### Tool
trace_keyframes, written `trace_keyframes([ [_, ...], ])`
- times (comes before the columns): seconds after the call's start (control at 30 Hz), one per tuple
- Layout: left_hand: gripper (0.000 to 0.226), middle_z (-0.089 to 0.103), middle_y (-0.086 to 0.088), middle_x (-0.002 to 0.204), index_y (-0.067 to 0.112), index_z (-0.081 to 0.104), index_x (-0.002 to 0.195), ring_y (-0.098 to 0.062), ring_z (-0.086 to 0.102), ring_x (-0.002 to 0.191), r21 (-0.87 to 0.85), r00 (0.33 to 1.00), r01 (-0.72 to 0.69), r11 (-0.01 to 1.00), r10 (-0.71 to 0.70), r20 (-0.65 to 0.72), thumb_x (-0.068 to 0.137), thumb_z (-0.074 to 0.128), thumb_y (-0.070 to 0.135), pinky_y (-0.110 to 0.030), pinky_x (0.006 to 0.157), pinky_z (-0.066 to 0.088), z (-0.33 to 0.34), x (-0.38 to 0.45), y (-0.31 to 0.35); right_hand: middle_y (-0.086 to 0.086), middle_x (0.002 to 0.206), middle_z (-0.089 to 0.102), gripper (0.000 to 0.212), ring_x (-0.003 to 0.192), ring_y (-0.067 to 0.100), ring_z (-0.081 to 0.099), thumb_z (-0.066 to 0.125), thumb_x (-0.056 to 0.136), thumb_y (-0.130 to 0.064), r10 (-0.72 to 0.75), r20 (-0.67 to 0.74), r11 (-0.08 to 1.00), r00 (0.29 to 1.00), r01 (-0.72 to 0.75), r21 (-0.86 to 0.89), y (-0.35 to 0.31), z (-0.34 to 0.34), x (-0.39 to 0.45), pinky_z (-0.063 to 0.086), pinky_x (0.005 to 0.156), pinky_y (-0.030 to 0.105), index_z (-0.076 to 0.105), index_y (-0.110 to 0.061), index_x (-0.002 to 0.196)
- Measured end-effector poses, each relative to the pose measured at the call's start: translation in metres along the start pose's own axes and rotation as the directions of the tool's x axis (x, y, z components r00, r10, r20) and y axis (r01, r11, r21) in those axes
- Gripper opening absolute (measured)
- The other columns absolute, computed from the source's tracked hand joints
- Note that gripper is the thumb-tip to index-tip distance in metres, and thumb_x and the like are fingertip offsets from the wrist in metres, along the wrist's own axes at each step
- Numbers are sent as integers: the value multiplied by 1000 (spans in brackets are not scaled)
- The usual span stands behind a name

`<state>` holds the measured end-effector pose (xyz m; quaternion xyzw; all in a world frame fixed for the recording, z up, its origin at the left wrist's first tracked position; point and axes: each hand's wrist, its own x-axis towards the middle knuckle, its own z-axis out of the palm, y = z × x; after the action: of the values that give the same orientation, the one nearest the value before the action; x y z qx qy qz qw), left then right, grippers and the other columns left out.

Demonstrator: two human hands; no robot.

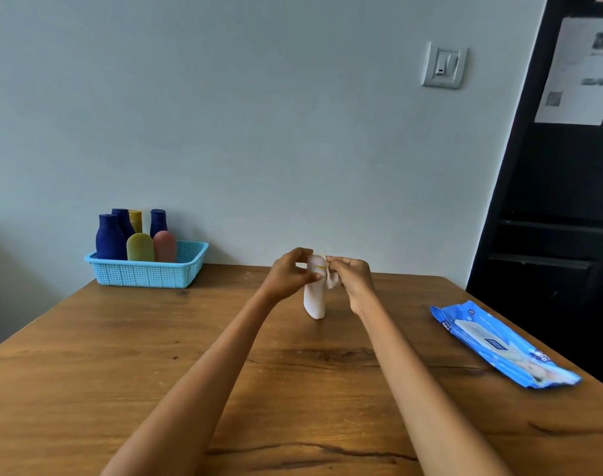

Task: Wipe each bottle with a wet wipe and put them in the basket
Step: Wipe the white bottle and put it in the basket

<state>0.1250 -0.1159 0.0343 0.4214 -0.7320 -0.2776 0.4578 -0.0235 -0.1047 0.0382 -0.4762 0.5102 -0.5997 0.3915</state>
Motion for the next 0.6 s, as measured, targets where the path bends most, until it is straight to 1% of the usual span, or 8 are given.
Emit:
trace_keyframes([
  [0.07, 57, 58, -6, 127, 8, 49, 132, -22, 60, 110, 9, 998, 7, 1000, -6, -64, 81, 73, 12, -35, 95, 49, 0, -1, -3, 3, 71, 66, 13, 67, 16, 59, 60, 83, -12, -9, 14, 999, 1000, 10, -34, -7, 2, 1, 46, 62, 25, 71, -7, 78],
  [0.13, 59, 56, -6, 128, 7, 47, 135, -21, 61, 107, -10, 995, 18, 1000, -19, -93, 82, 72, 12, -28, 89, 49, 0, -3, -6, 5, 71, 66, 14, 68, 18, 60, 61, 80, -13, -13, 29, 995, 1000, 16, -96, -13, 6, 2, 47, 63, 27, 69, -10, 69],
  [0.2, 59, 55, -5, 129, 7, 45, 136, -20, 62, 106, -23, 994, 27, 999, -29, -105, 83, 71, 12, -24, 85, 48, -1, -6, -8, 8, 69, 65, 14, 65, 21, 60, 59, 78, -13, 9, 42, 991, 999, -3, -137, -16, 9, 2, 46, 61, 27, 67, -8, 68],
  [0.27, 59, 55, -7, 131, 6, 44, 137, -20, 63, 105, -30, 993, 23, 999, -26, -119, 84, 70, 13, -25, 85, 49, 0, -7, -10, 10, 65, 63, 14, 61, 23, 58, 58, 77, -10, 57, 40, 990, 998, -51, -134, -13, 8, 1, 44, 57, 28, 64, -7, 65],
  [0.33, 61, 55, -7, 131, 6, 44, 138, -19, 63, 104, -37, 991, 19, 999, -24, -130, 84, 70, 15, -26, 85, 50, 1, -7, -10, 6, 59, 59, 20, 58, 22, 55, 56, 78, -7, 91, 14, 991, 996, -89, -98, -8, 4, 1, 43, 55, 28, 58, -9, 58],
  [0.4, 63, 54, -7, 133, 6, 43, 139, -19, 62, 104, -31, 992, 14, 999, -18, -128, 84, 71, 18, -27, 86, 50, 4, -7, -9, 4, 63, 61, 20, 60, 19, 57, 55, 83, -7, 110, -12, 993, 994, -110, -39, -4, 2, 2, 45, 56, 27, 58, -11, 64],
  [0.5, 64, 52, -8, 136, 5, 41, 140, -19, 61, 106, -31, 993, 14, 999, -17, -115, 84, 70, 17, -26, 86, 50, 6, -6, -9, 3, 83, 67, 12, 77, 17, 62, 56, 88, -7, 98, -5, 995, 995, -98, 34, 3, 8, 4, 49, 66, 25, 65, -13, 82],
  [0.6, 66, 51, -8, 138, 5, 39, 142, -20, 60, 109, -29, 994, 21, 999, -24, -106, 84, 70, 17, -27, 87, 50, 6, -6, -9, 6, 93, 69, 9, 88, 18, 64, 60, 88, -10, 65, 31, 998, 997, -65, -2, 5, 11, 3, 50, 70, 24, 67, -12, 93],
])
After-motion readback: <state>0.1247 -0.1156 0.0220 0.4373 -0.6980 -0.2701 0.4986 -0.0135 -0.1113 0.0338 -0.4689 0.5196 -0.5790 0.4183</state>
